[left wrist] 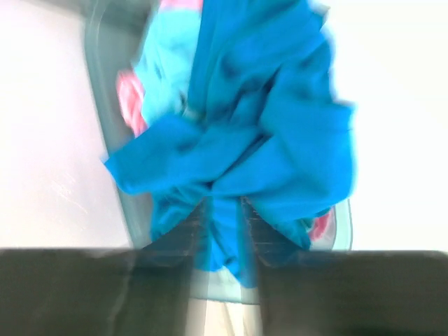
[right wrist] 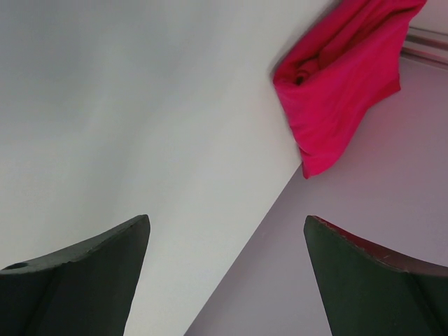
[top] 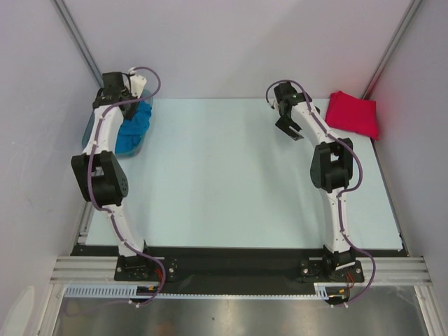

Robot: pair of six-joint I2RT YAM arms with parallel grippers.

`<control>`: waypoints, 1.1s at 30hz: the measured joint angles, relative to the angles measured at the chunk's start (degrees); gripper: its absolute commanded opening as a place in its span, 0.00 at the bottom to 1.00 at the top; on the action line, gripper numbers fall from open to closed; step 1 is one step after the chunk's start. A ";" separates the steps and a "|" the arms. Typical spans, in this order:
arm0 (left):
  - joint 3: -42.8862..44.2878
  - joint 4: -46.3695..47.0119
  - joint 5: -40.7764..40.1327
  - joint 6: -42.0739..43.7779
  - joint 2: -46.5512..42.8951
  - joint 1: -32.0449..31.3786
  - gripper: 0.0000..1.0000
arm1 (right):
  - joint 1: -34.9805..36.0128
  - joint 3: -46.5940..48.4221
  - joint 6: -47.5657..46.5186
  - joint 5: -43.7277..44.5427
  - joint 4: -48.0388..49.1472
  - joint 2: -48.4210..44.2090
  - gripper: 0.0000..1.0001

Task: Fold and stack the t-shirts
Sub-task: Grab the tshirt from the pile

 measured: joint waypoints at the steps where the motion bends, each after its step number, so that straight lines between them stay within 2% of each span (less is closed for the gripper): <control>1: 0.04 0.59 0.02 0.28 -0.83 -0.81 0.51 | 0.09 0.00 0.02 0.02 0.00 0.28 1.00; 2: 0.07 0.98 0.15 -0.09 -1.29 -1.44 0.51 | 0.20 0.00 0.02 0.07 0.00 0.57 1.00; 3: 0.15 1.42 0.13 -0.09 -1.51 -2.12 0.58 | 0.24 0.00 0.02 0.11 -0.09 0.85 1.00; 4: 0.22 1.92 0.09 0.04 -1.53 -2.49 0.61 | 0.28 0.00 0.02 0.11 -0.15 1.05 1.00; 7: 0.22 3.21 -1.53 -0.02 -0.52 -2.29 0.62 | 0.39 -0.04 0.02 0.24 -0.55 1.25 1.00; 9: 0.11 4.94 -3.37 -0.02 0.68 -1.68 0.68 | 0.39 -0.07 -0.02 0.61 -0.68 1.25 1.00; 17: 0.02 8.94 -7.43 1.55 5.99 0.00 0.69 | 0.42 -0.11 -0.46 2.49 -0.96 1.25 1.00; 22: 0.04 10.36 -8.44 3.65 7.45 0.02 0.66 | 0.79 -0.11 -0.61 3.39 -0.94 1.25 1.00; 25: 0.46 10.99 -8.79 4.83 7.48 0.02 0.56 | 1.11 -0.11 -0.59 3.72 -0.94 1.25 1.00; 26: 0.63 11.06 -8.92 5.18 7.48 0.02 0.46 | 1.22 -0.11 -0.59 3.85 -0.94 1.25 1.00; 28: 0.90 11.37 -9.22 5.88 7.50 0.02 0.40 | 1.60 -0.11 -0.57 4.07 -0.94 1.25 1.00; 33: 1.27 12.28 -9.88 7.19 8.76 0.20 0.42 | 2.62 -0.11 -0.52 4.22 -0.92 1.25 1.00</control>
